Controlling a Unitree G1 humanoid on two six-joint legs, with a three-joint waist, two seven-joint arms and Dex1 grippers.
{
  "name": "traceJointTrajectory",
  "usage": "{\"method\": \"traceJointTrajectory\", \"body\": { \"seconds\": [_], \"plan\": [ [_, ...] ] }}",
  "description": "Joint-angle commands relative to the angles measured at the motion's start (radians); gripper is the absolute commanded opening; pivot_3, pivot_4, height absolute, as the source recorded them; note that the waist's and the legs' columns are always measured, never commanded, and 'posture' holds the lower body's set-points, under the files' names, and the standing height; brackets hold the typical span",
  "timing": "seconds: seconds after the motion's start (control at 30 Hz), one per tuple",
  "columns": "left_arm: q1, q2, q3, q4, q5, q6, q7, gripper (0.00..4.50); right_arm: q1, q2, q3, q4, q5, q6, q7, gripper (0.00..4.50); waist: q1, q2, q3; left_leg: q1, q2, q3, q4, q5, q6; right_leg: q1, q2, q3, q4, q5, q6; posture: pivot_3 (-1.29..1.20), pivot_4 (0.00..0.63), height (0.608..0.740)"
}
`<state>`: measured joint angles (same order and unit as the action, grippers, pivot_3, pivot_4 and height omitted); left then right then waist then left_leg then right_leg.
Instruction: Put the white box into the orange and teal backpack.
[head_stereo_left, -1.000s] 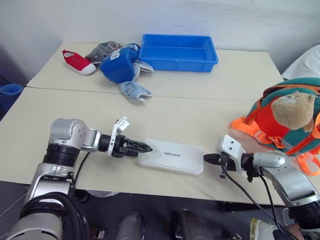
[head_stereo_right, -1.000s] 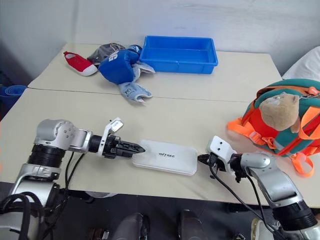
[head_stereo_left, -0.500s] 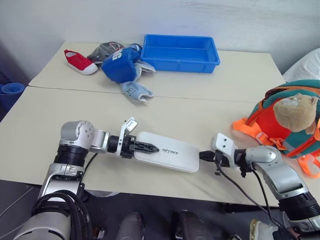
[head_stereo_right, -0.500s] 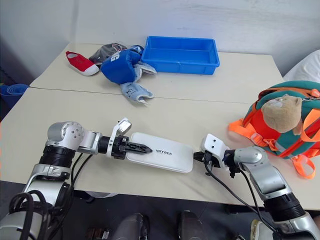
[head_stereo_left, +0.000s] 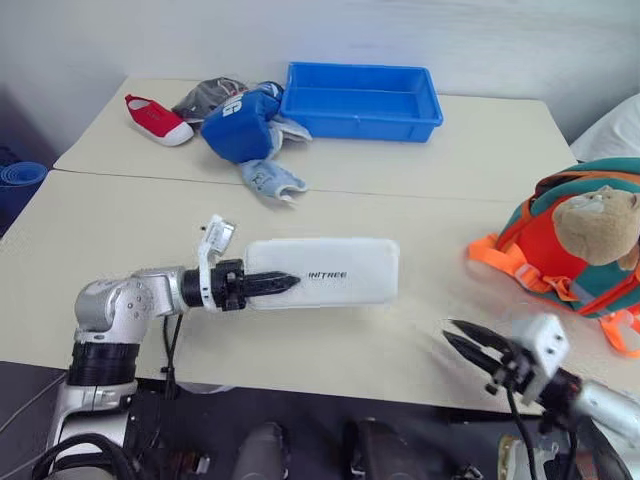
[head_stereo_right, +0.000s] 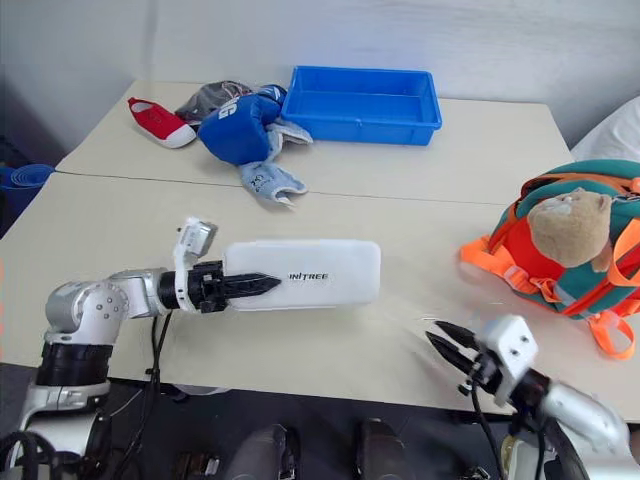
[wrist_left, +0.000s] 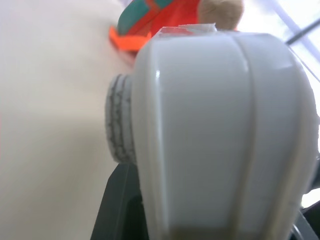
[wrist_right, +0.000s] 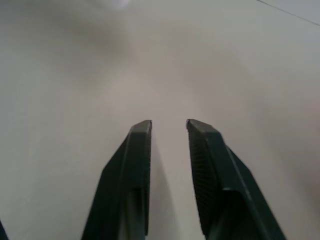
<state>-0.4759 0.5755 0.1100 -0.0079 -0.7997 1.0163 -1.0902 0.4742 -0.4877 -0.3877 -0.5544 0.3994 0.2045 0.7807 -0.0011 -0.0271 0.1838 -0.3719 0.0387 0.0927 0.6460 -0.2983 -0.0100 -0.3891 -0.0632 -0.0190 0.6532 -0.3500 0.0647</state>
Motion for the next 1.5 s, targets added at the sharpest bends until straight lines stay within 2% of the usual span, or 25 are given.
{"method": "traceJointTrajectory", "body": {
  "seconds": [0.03, 0.13, 0.2, 0.27, 0.4, 0.5, 0.6, 0.7, 0.8, 0.83, 0.93, 1.1, 1.2, 1.3, 1.5],
  "plan": [
    [0.020, -0.005, 0.005, -0.056, 0.023, -0.169, -0.081, 1.28, 0.112, 0.114, -0.167, -0.072, 0.045, -0.140, -0.074, 2.13, -0.002, 0.000, 0.000, 0.000, 0.000, 0.000, 0.000, 0.000, 0.000, 0.000, 0.000, 0.000, 0.000, 0.000, 0.000, 0.00, 0.150, 0.740],
    [0.038, -0.003, -0.025, -0.062, 0.065, -0.275, -0.124, 1.28, 0.231, 0.218, -0.334, -0.002, 0.159, -0.190, -0.098, 3.07, -0.003, 0.000, 0.000, 0.002, 0.000, 0.000, 0.000, -0.002, 0.000, 0.002, 0.000, 0.001, 0.000, 0.001, 0.000, 0.00, 0.150, 0.740],
    [0.040, -0.008, -0.034, -0.056, 0.078, -0.314, -0.132, 1.28, 0.268, 0.225, -0.386, 0.070, 0.137, -0.279, -0.062, 3.89, -0.004, 0.000, 0.000, 0.002, 0.000, 0.000, 0.000, -0.006, 0.003, 0.003, -0.001, 0.001, -0.001, 0.001, 0.000, 0.00, 0.150, 0.740],
    [0.041, -0.005, -0.052, -0.048, 0.114, -0.377, -0.151, 1.28, 0.285, 0.222, -0.431, 0.105, 0.156, -0.307, -0.061, 4.48, -0.013, 0.001, 0.001, 0.002, 0.000, 0.001, 0.000, -0.006, 0.004, 0.002, -0.001, 0.002, -0.001, 0.001, -0.001, 0.00, 0.150, 0.740],
    [0.043, 0.007, -0.077, -0.045, 0.161, -0.453, -0.169, 1.28, 0.284, 0.169, -0.501, 0.135, 0.212, -0.309, -0.063, 4.48, -0.029, 0.004, 0.001, 0.002, 0.001, 0.001, -0.002, -0.004, 0.008, 0.001, -0.001, 0.002, -0.001, 0.001, -0.003, 0.00, 0.150, 0.740],
    [0.050, 0.002, -0.074, -0.049, 0.157, -0.453, -0.153, 1.28, 0.214, 0.055, -0.520, 0.191, 0.248, -0.267, -0.052, 4.48, -0.035, 0.004, 0.001, 0.002, 0.001, 0.001, -0.002, -0.004, 0.008, 0.000, -0.001, 0.002, 0.000, 0.000, -0.003, 0.00, 0.150, 0.740],
    [0.072, 0.000, -0.069, -0.077, 0.138, -0.441, -0.145, 1.28, 0.097, -0.091, -0.494, 0.300, 0.263, -0.207, -0.010, 4.48, -0.033, 0.004, 0.001, 0.002, 0.001, 0.002, -0.001, -0.004, 0.009, 0.000, -0.001, 0.003, 0.000, 0.001, -0.003, 0.00, 0.150, 0.740],
    [0.055, -0.023, -0.012, -0.107, 0.038, -0.330, -0.072, 1.28, -0.077, -0.243, -0.450, 0.462, 0.283, -0.149, 0.068, 4.48, -0.028, 0.005, 0.002, 0.001, 0.000, 0.002, 0.000, -0.003, 0.010, 0.000, -0.001, 0.003, 0.000, 0.001, -0.002, 0.00, 0.150, 0.740],
    [0.041, -0.003, 0.004, -0.116, 0.009, -0.289, -0.069, 1.28, -0.178, -0.311, -0.397, 0.540, 0.269, -0.120, 0.125, 3.94, -0.020, 0.005, 0.002, 0.001, 0.000, 0.001, 0.000, -0.002, 0.011, 0.000, 0.001, 0.002, 0.000, 0.001, -0.001, 0.00, 0.150, 0.740],
    [0.039, 0.002, 0.005, -0.113, 0.022, -0.305, -0.068, 1.28, -0.221, -0.326, -0.370, 0.556, 0.277, -0.099, 0.141, 3.52, -0.017, 0.005, 0.002, 0.000, 0.000, 0.000, -0.001, -0.002, 0.010, 0.000, 0.002, 0.002, 0.000, 0.001, -0.001, 0.00, 0.150, 0.740],
    [0.035, 0.017, 0.013, -0.108, 0.035, -0.324, -0.069, 1.28, -0.308, -0.347, -0.284, 0.553, 0.282, -0.057, 0.188, 2.63, -0.014, 0.005, 0.002, 0.000, 0.001, 0.000, 0.000, -0.001, 0.008, -0.001, 0.003, 0.002, 0.000, 0.001, -0.001, 0.00, 0.150, 0.740],
    [0.057, 0.034, 0.035, -0.121, 0.018, -0.316, -0.066, 1.28, -0.392, -0.312, -0.217, 0.523, 0.274, -0.042, 0.184, 0.99, -0.023, 0.005, 0.002, -0.001, 0.001, 0.001, 0.001, 0.001, 0.005, -0.001, 0.002, 0.002, 0.000, 0.002, 0.001, 0.00, 0.150, 0.740],
    [0.066, 0.048, 0.047, -0.110, 0.014, -0.311, -0.072, 1.28, -0.433, -0.272, -0.133, 0.420, 0.282, -0.013, 0.168, 0.04, -0.030, 0.005, 0.002, 0.000, 0.001, 0.001, 0.001, 0.001, 0.005, -0.001, 0.002, 0.002, 0.000, 0.002, 0.001, 0.00, 0.150, 0.740],
    [0.049, 0.051, 0.066, -0.054, 0.012, -0.311, -0.075, 1.28, -0.496, -0.218, -0.015, 0.292, 0.309, 0.057, 0.121, 0.01, -0.037, 0.005, 0.002, 0.000, 0.002, 0.001, 0.001, 0.002, 0.004, -0.001, 0.003, 0.003, 0.002, 0.002, 0.001, 0.00, 0.150, 0.740],
    [-0.012, 0.058, 0.093, 0.084, 0.078, -0.397, -0.059, 1.28, -0.620, -0.118, 0.212, 0.010, 0.465, 0.226, 0.061, 0.01, -0.036, 0.005, 0.002, 0.000, 0.003, 0.001, 0.001, 0.002, 0.003, -0.003, 0.003, 0.002, 0.004, 0.002, 0.001, 0.00, 0.150, 0.740]
  ]
}}
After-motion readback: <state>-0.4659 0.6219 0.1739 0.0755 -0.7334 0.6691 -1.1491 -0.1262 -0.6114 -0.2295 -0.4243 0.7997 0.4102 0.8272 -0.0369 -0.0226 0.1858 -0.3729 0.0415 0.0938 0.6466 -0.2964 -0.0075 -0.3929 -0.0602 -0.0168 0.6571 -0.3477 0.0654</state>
